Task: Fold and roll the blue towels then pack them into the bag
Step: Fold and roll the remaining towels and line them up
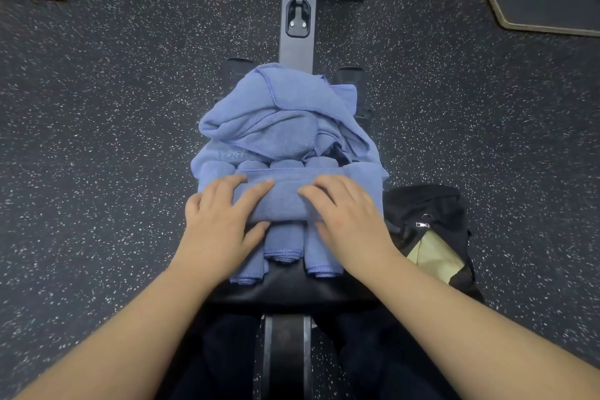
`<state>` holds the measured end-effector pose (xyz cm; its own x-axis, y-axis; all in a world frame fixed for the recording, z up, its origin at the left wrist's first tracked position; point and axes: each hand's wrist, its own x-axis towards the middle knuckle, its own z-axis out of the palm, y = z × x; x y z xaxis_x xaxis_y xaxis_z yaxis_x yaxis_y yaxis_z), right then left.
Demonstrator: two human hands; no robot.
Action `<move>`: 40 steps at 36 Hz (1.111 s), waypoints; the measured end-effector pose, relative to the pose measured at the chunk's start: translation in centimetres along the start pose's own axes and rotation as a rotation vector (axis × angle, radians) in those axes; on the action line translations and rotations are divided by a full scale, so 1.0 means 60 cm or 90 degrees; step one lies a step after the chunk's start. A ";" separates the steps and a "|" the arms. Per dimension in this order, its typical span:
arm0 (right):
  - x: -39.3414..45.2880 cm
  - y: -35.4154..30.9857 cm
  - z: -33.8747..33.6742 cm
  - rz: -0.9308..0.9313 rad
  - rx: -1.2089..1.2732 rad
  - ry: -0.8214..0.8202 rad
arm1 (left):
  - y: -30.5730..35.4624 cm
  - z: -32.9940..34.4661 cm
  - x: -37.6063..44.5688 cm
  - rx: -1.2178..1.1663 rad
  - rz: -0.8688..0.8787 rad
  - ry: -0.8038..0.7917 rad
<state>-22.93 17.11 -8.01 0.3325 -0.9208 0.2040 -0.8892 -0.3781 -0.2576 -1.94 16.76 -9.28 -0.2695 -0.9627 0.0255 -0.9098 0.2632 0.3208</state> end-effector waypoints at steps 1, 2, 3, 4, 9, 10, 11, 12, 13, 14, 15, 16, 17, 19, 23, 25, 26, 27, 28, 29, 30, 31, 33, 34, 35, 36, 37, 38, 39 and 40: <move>0.001 0.000 0.001 0.003 -0.001 -0.002 | 0.000 -0.001 0.000 -0.001 0.001 -0.002; 0.003 0.000 0.002 0.006 -0.002 -0.003 | 0.001 -0.002 -0.001 0.000 0.002 -0.005; 0.004 0.000 0.003 0.009 -0.003 -0.003 | 0.002 -0.003 -0.001 0.002 0.005 -0.007; 0.005 0.000 0.004 0.011 -0.005 -0.002 | 0.003 -0.004 -0.001 0.004 0.010 -0.006; 0.009 0.004 0.007 0.014 -0.001 -0.002 | 0.007 -0.010 0.001 -0.008 0.066 0.041; 0.009 0.006 0.008 0.016 0.001 -0.002 | 0.008 -0.010 0.002 -0.009 0.078 0.051; 0.009 0.007 0.009 0.017 0.002 -0.001 | 0.010 -0.008 0.002 -0.008 0.086 0.059; 0.009 0.007 0.009 0.017 0.003 -0.001 | 0.012 -0.007 0.002 -0.007 0.089 0.063; 0.009 0.008 0.008 0.015 0.005 0.002 | 0.012 -0.006 0.003 -0.005 0.087 0.065; 0.009 0.007 0.008 0.012 0.007 0.008 | 0.012 -0.004 0.003 -0.004 0.082 0.065; 0.009 0.007 0.007 0.010 0.008 0.013 | 0.012 -0.003 0.003 -0.003 0.076 0.065; 0.009 0.007 0.006 0.007 0.010 0.015 | 0.011 -0.003 0.003 -0.003 0.071 0.064; 0.009 0.006 0.004 0.002 0.011 0.014 | 0.011 -0.004 0.003 -0.004 0.066 0.063; 0.009 0.006 0.000 -0.003 0.019 0.002 | 0.012 -0.007 0.003 -0.012 0.063 0.059; 0.008 0.006 -0.008 -0.010 0.028 -0.041 | 0.008 -0.016 0.005 -0.033 0.077 0.023; 0.006 0.007 -0.010 -0.014 0.023 -0.050 | 0.004 -0.021 0.006 -0.039 0.083 0.001; 0.005 0.006 -0.011 -0.013 0.025 -0.053 | 0.002 -0.023 0.006 -0.040 0.084 -0.010; 0.004 0.005 -0.012 -0.013 0.028 -0.057 | 0.001 -0.025 0.007 -0.041 0.083 -0.021; 0.003 0.004 -0.013 -0.014 0.030 -0.063 | 0.000 -0.026 0.007 -0.043 0.080 -0.030; 0.003 0.002 -0.013 -0.016 0.025 -0.069 | -0.001 -0.027 0.008 -0.048 0.077 -0.035; 0.003 0.000 -0.013 -0.017 0.019 -0.074 | -0.002 -0.028 0.009 -0.055 0.071 -0.038; 0.004 -0.001 -0.012 -0.019 0.021 -0.076 | -0.001 -0.029 0.010 -0.061 0.064 -0.039; 0.005 -0.003 -0.010 -0.024 0.033 -0.069 | 0.000 -0.027 0.009 -0.075 0.050 -0.038; 0.005 -0.004 -0.009 -0.027 0.033 -0.068 | 0.001 -0.027 0.009 -0.083 0.043 -0.039; 0.005 -0.005 -0.008 -0.031 0.030 -0.072 | 0.001 -0.025 0.009 -0.091 0.038 -0.039; 0.005 -0.005 -0.008 -0.036 0.028 -0.081 | 0.001 -0.024 0.008 -0.098 0.035 -0.043; 0.005 -0.006 -0.007 -0.038 0.026 -0.092 | 0.001 -0.023 0.007 -0.105 0.034 -0.046; 0.006 -0.006 -0.006 -0.037 0.024 -0.103 | 0.000 -0.023 0.007 -0.112 0.033 -0.047; 0.007 -0.006 -0.006 -0.032 0.025 -0.112 | -0.001 -0.023 0.007 -0.119 0.034 -0.047; 0.009 -0.007 -0.006 -0.029 0.028 -0.113 | -0.002 -0.023 0.006 -0.125 0.033 -0.045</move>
<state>-22.49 16.81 -7.44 0.4259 -0.9035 0.0478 -0.8586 -0.4202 -0.2935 -1.47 16.28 -8.01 -0.3419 -0.9396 -0.0177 -0.8172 0.2880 0.4993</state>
